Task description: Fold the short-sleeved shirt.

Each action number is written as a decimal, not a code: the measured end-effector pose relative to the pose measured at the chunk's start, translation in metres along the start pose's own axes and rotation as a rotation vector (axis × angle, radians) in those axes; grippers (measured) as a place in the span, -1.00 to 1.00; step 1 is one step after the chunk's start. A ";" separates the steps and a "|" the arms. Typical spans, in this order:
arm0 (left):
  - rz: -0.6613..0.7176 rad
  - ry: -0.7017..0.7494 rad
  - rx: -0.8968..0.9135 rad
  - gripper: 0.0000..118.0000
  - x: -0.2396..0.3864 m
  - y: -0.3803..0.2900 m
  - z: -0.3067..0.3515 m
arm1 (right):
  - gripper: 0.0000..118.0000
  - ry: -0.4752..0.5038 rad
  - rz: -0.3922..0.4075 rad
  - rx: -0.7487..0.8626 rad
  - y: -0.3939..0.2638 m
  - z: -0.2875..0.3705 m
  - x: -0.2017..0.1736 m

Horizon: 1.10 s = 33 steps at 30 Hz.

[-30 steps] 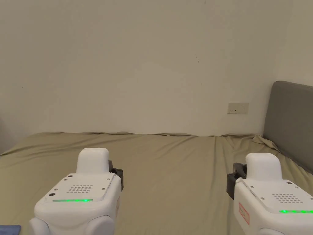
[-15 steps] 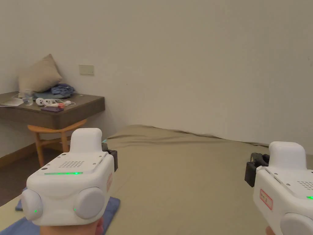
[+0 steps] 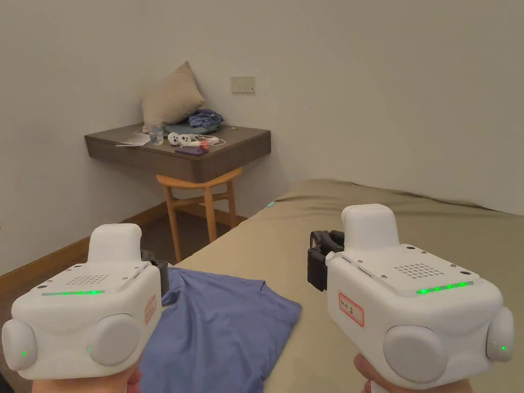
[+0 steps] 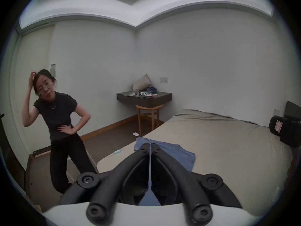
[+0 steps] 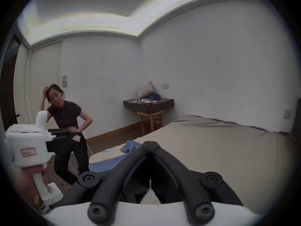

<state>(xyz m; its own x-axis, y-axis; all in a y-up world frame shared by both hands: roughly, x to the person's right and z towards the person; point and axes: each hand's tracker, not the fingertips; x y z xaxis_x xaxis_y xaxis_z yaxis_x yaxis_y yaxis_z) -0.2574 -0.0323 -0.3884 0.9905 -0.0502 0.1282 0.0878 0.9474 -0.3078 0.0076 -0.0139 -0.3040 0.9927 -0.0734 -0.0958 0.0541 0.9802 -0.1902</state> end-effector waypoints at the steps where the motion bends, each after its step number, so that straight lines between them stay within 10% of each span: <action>1: -0.008 -0.025 -0.022 -1.00 0.007 -0.003 -0.013 | -0.96 -0.009 0.005 -0.009 -0.003 -0.003 0.003; 17: -0.026 -0.295 -0.552 -1.00 0.142 -0.113 -0.302 | -0.96 -0.147 0.008 -0.243 -0.072 -0.086 0.093; 26: -0.056 -0.269 -0.589 -0.98 0.161 -0.128 -0.336 | -0.96 -0.126 0.020 -0.287 -0.092 -0.114 0.100; 27: -0.074 -0.250 -0.602 -0.68 0.161 -0.130 -0.340 | -0.96 -0.123 0.028 -0.287 -0.093 -0.115 0.099; 29: -0.107 -0.203 -0.611 1.00 0.163 -0.135 -0.348 | -0.96 -0.122 0.038 -0.283 -0.092 -0.113 0.100; 33: -0.164 -0.184 -0.598 1.00 0.176 -0.154 -0.360 | -0.96 -0.138 0.028 -0.267 -0.085 -0.107 0.107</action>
<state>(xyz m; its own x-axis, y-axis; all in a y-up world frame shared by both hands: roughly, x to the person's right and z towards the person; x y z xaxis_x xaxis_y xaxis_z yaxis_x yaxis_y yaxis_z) -0.0586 -0.3007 -0.6578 0.9295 -0.0743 0.3611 0.3330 0.5899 -0.7356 0.0972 -0.1250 -0.4030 0.9997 -0.0028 0.0259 0.0140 0.8973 -0.4412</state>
